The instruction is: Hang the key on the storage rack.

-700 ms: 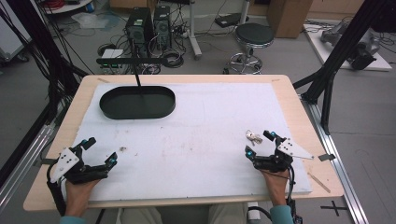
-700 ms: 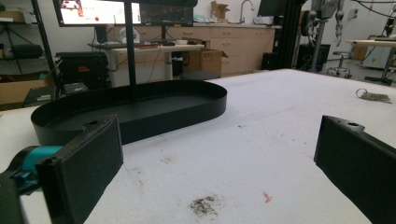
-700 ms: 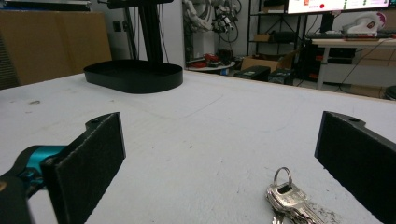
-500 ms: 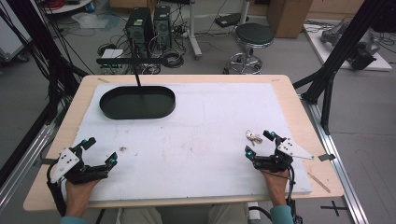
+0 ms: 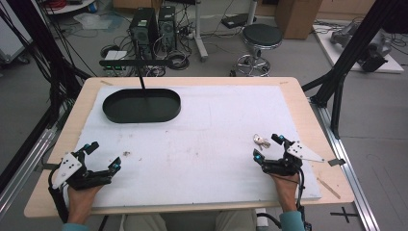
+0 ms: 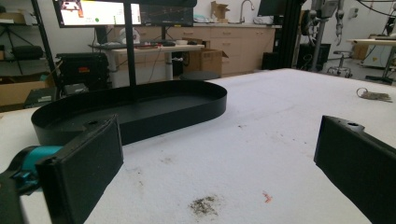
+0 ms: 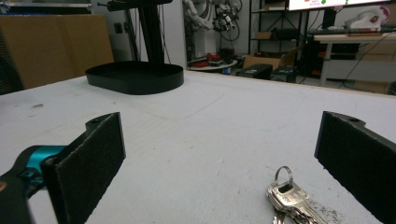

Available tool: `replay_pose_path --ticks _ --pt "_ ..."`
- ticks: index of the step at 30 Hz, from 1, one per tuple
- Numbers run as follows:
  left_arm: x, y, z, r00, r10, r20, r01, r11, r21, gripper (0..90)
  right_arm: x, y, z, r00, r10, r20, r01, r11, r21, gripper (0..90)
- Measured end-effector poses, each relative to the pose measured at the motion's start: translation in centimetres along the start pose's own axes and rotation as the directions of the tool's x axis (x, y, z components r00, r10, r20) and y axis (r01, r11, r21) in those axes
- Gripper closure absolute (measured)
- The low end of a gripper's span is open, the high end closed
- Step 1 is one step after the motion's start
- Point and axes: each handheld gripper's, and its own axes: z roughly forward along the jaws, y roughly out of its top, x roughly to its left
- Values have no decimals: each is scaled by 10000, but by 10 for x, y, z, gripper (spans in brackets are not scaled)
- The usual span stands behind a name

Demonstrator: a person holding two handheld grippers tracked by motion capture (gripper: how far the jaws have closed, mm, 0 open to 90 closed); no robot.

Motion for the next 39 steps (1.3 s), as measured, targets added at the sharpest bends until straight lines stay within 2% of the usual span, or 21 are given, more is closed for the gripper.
replay_pose_path --ticks 5,6,8,11,13,18,20,21,26,29,30,31,33,37,39 --pt "0 0 0 10000 1 51 -1 10000 7 17 -4 16 0 10000 19 90 -22 9995 325 9" --pt "0 0 0 10000 0 56 0 10000 64 17 -6 27 1 9998 -161 77 156 9978 651 9" --pt "-1 0 1 9999 82 73 -82 9999 88 17 -10 38 4 9995 -321 -77 326 9949 952 9" --pt "-1 0 1 9999 115 75 -116 9999 104 17 -19 61 14 9975 -459 -542 551 9815 1833 9" --pt "0 0 0 10000 73 47 -74 9999 98 17 -24 76 21 9954 -623 -732 787 9654 2487 9" --pt "0 0 0 10000 63 69 -63 9999 87 17 -34 97 34 9937 -509 -997 820 9372 3389 9" --pt "0 0 1 9999 61 87 -62 9999 88 17 -37 103 40 9919 -701 -1061 1061 9158 3873 10" --pt "0 0 1 10000 50 85 -51 10000 81 17 -39 106 44 9893 -911 -1135 1307 8998 4164 9" --pt "0 0 1 9999 61 85 -61 9999 86 17 -45 115 59 9817 -1036 -1600 1730 8368 5194 9" --pt "0 0 1 9999 61 86 -62 9999 95 17 -50 115 67 9825 -804 -1678 1626 8094 5643 9" --pt "0 0 1 9999 61 86 -62 9999 95 17 -50 115 67 9825 -804 -1678 1626 8094 5643 9" --pt "0 0 1 10000 54 71 -54 9999 92 17 -53 114 72 9814 -836 -1730 1730 7759 6067 9" --pt "0 0 1 10000 37 59 -38 10000 92 17 -55 111 79 9802 -757 -1830 1778 7431 6451 10" --pt "0 0 1 10000 47 57 -47 9999 94 17 -57 104 90 9821 -433 -1832 1601 7039 6920 10" --pt "0 0 1 10000 69 61 -70 9999 104 17 -58 101 96 9817 -412 -1858 1646 6742 7200 10"
